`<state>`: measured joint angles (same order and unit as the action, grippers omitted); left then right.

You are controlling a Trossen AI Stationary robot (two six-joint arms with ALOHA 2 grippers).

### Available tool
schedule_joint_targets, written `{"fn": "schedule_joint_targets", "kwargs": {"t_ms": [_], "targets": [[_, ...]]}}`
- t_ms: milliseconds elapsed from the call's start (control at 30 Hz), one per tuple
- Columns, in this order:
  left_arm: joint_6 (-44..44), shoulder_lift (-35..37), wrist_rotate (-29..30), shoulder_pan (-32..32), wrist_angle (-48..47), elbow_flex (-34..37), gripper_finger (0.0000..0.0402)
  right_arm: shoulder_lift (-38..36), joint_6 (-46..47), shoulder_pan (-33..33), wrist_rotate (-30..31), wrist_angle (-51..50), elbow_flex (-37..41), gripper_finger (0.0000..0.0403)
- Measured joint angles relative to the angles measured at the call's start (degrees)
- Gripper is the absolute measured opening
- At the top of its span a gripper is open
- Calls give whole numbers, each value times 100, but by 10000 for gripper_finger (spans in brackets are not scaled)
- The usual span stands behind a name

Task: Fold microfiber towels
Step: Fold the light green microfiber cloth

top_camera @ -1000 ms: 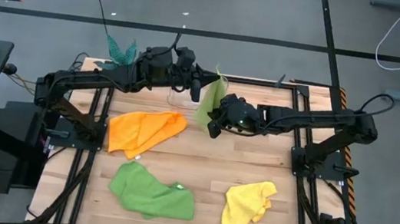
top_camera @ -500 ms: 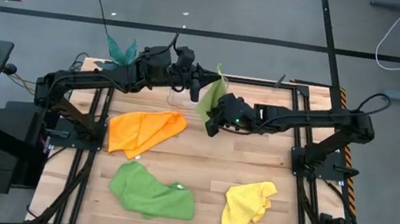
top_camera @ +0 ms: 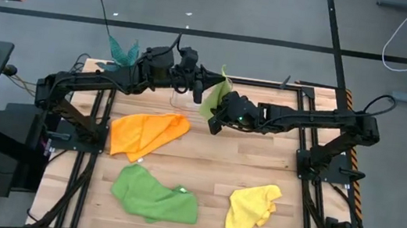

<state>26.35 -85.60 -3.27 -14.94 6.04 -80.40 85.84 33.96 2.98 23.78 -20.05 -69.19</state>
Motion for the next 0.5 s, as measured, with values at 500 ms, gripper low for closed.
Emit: {"fn": "schedule_joint_targets", "kwargs": {"t_ms": [500], "targets": [[-66,0,48,-16,4,0,1,-180,144,-594,473,-641,-33,5]]}}
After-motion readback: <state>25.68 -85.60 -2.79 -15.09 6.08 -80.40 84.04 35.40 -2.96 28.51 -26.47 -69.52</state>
